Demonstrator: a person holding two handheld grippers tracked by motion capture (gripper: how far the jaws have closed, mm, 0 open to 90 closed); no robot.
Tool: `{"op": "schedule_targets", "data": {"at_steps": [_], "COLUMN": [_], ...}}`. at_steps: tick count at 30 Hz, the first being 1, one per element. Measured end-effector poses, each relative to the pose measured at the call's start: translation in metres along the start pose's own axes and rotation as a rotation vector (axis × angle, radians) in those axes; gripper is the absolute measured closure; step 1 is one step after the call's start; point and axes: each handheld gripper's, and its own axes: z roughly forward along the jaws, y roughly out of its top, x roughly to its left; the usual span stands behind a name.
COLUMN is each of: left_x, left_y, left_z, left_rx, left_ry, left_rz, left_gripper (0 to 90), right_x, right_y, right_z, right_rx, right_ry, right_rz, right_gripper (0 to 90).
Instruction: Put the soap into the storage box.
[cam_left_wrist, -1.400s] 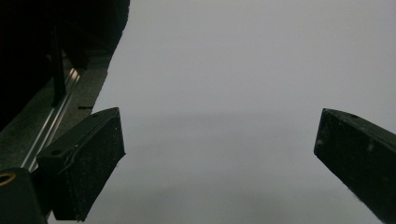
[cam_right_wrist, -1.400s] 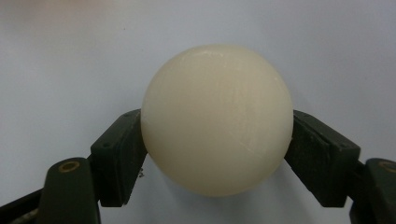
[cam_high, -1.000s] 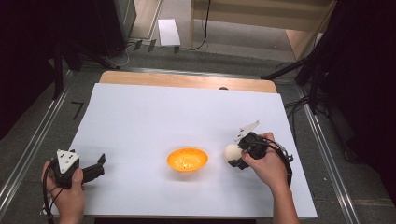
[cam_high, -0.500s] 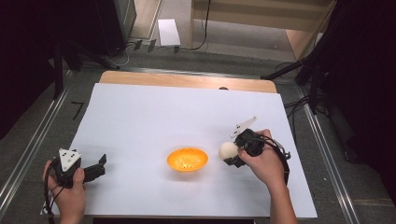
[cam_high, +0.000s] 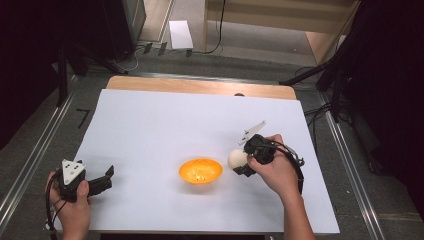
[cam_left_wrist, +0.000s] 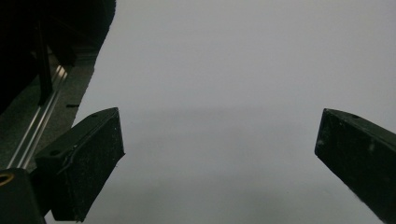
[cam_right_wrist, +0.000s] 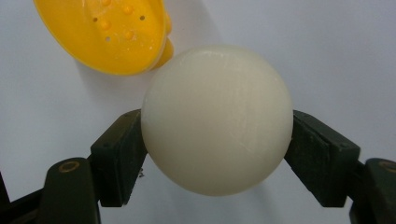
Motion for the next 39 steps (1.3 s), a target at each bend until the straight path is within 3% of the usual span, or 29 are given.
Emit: {"op": "schedule_targets", "data": {"at_steps": [14,39], "left_x": [-0.001,-0.003], "left_y": [0.000,-0.001], "left_z": [0.000,-0.002], "left_rx": [-0.002,-0.018], "left_ry": [-0.003,-0.002], "left_rz": [0.014,0.030], "left_gripper": [2.0,2.8], "right_x": [0.004,0.018], "right_y": [0.009,0.024], "right_z": [0.004,0.006], "right_rx": [0.010,-0.005], "right_ry": [-0.002,0.027], "right_rz": [0.017,-0.024], "right_gripper": [25.0,25.0]}}
